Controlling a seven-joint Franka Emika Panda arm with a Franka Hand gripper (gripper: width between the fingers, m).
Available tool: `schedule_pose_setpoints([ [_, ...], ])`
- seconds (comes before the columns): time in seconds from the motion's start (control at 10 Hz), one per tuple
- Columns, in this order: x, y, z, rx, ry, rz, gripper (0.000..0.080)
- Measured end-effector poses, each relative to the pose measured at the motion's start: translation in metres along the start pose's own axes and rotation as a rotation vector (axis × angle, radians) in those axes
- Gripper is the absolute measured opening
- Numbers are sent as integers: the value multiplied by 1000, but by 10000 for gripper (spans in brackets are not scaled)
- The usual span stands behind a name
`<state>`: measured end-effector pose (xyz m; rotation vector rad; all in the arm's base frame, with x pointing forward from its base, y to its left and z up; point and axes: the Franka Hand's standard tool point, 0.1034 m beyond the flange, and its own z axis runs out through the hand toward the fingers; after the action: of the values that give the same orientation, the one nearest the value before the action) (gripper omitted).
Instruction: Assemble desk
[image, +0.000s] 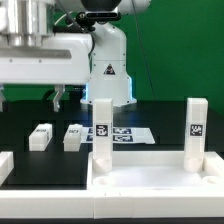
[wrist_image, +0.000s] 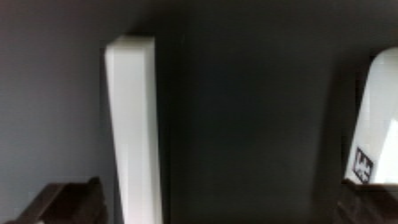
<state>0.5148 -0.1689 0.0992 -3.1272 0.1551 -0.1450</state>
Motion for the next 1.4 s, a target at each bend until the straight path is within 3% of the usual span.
schedule_pose_setpoints([
  [0.1,-8,2,6,47,-10,106,649],
  [0.2,-2,3,3,37,21,137,649],
  [0.5,-9,-2,6,71,-37,135,649],
  [0.6,-27,-6,9,151,-182,159,649],
  [0.7,-35,-9,12,207,-294,171,649],
  [0.8,-39,-16,17,213,-392,167,649],
  [0.9,-45,-22,19,240,-461,173,649],
  [1.4,-56,-30,26,309,-779,146,649],
])
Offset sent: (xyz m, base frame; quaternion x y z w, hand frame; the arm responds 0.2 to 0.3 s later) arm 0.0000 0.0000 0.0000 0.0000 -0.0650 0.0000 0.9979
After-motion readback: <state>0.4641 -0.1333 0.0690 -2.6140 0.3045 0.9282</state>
